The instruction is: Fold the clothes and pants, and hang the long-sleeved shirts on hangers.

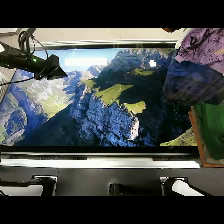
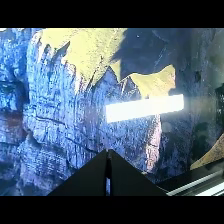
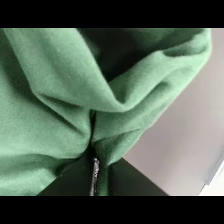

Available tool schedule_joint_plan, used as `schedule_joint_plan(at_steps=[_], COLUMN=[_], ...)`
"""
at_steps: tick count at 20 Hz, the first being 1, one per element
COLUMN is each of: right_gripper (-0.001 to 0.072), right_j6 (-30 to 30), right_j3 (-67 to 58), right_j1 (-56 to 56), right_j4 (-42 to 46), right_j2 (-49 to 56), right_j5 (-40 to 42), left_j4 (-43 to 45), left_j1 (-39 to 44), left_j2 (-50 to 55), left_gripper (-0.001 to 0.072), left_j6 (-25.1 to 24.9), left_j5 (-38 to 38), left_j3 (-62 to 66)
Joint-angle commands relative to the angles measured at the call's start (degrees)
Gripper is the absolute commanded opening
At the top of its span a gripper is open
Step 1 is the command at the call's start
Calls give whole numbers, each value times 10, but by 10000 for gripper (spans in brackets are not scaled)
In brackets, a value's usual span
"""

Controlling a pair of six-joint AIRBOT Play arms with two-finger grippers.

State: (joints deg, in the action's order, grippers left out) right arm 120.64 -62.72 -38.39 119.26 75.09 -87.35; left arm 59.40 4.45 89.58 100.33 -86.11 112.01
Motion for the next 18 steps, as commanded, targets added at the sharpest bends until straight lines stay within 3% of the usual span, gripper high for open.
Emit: schedule_joint_plan(at_steps=[1,3,4,5,6,7,8,10,13,18], right_gripper=[157,488,525,488,376,344,342,194,29,28], right_j6=[2,-1,-12,-16,-18,-29,-56,-114,-203,-257], right_j3=[2,1,0,-9,-32,-65,-106,-180,-245,-252], right_j1=[0,0,0,0,1,1,1,18,135,427], right_j4=[19,19,17,6,-20,-64,-140,-308,-410,-378], right_j2=[0,0,-1,-2,-2,-2,-2,-2,-2,-2], right_j5=[-8,-21,-23,-19,-4,24,70,168,241,191], left_j4=[0,2,3,3,7,9,9,8,10,188], left_j1=[0,0,0,-1,-1,-5,-10,-30,-59,-19], left_j2=[0,0,0,0,0,0,0,-2,-15,-103], left_gripper=[22,22,22,22,22,22,22,21,21,20], left_j6=[0,0,0,0,0,0,0,2,2,-21], left_j5=[0,0,0,0,1,2,2,2,6,10], left_j3=[0,0,0,0,0,0,0,5,26,-10])
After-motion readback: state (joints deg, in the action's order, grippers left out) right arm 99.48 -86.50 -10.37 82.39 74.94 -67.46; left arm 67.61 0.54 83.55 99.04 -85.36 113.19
